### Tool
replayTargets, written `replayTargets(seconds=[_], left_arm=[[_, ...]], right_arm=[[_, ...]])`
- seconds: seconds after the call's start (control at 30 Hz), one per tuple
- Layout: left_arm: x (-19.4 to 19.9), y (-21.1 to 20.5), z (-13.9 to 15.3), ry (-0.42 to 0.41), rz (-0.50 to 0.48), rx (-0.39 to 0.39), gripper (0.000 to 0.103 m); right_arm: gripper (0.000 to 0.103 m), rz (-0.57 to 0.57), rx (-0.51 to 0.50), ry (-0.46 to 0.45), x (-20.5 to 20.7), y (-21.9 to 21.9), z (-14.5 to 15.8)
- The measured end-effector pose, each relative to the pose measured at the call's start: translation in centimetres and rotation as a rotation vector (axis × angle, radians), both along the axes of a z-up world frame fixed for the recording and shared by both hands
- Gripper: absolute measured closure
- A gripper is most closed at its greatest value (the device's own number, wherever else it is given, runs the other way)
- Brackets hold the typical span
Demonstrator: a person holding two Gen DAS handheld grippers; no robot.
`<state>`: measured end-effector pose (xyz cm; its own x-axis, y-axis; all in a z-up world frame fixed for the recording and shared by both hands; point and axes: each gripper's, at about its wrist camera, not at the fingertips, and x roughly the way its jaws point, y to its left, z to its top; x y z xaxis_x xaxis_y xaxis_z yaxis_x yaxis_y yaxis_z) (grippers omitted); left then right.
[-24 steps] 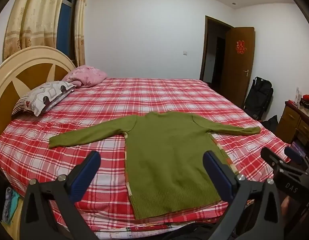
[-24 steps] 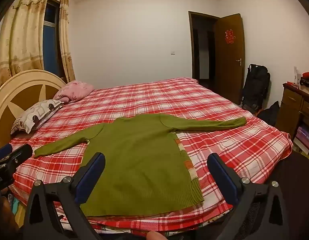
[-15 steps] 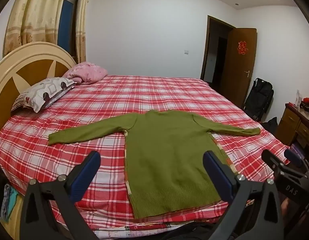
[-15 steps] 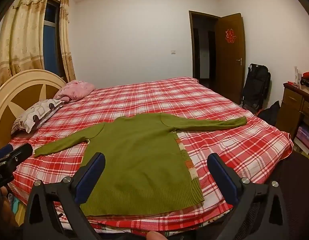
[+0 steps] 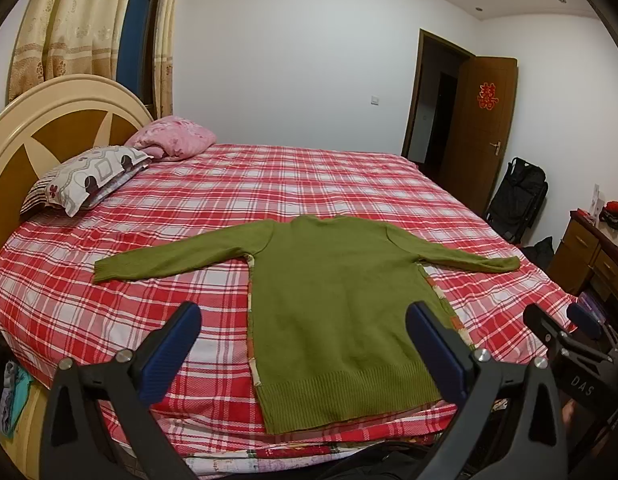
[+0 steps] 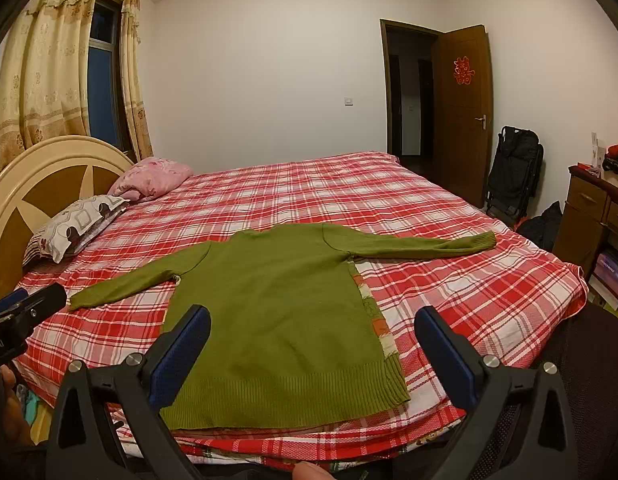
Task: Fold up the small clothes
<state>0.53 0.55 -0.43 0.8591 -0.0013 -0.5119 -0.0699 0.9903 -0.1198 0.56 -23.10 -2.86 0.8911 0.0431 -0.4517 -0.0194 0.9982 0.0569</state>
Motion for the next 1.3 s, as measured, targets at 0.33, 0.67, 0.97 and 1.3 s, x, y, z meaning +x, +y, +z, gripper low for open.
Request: replayTargets(seconds=[0.33, 0.67, 0.97, 1.3], left_arm=[[0.25, -0.12, -0.36, 0.016, -0.001, -0.008, 0.000], [0.30, -0.13, -0.37, 0.018, -0.001, -0.007, 0.000], [0.30, -0.27, -0.52, 0.018, -0.005, -0.003, 0.000], [0.27, -0.32, -0.55, 0.019, -0.005, -0.003, 0.000]], right_arm=[[0.001, 0.007, -0.001, 0.009, 0.12, 0.15, -0.40], [0.001, 0.009, -0.005, 0.011, 0.22, 0.14, -0.51], [0.001, 0.012, -0.004, 0.011, 0.22, 0.10, -0.47], [0.001, 0.013, -0.003, 0.012, 0.22, 0.08, -0.52]])
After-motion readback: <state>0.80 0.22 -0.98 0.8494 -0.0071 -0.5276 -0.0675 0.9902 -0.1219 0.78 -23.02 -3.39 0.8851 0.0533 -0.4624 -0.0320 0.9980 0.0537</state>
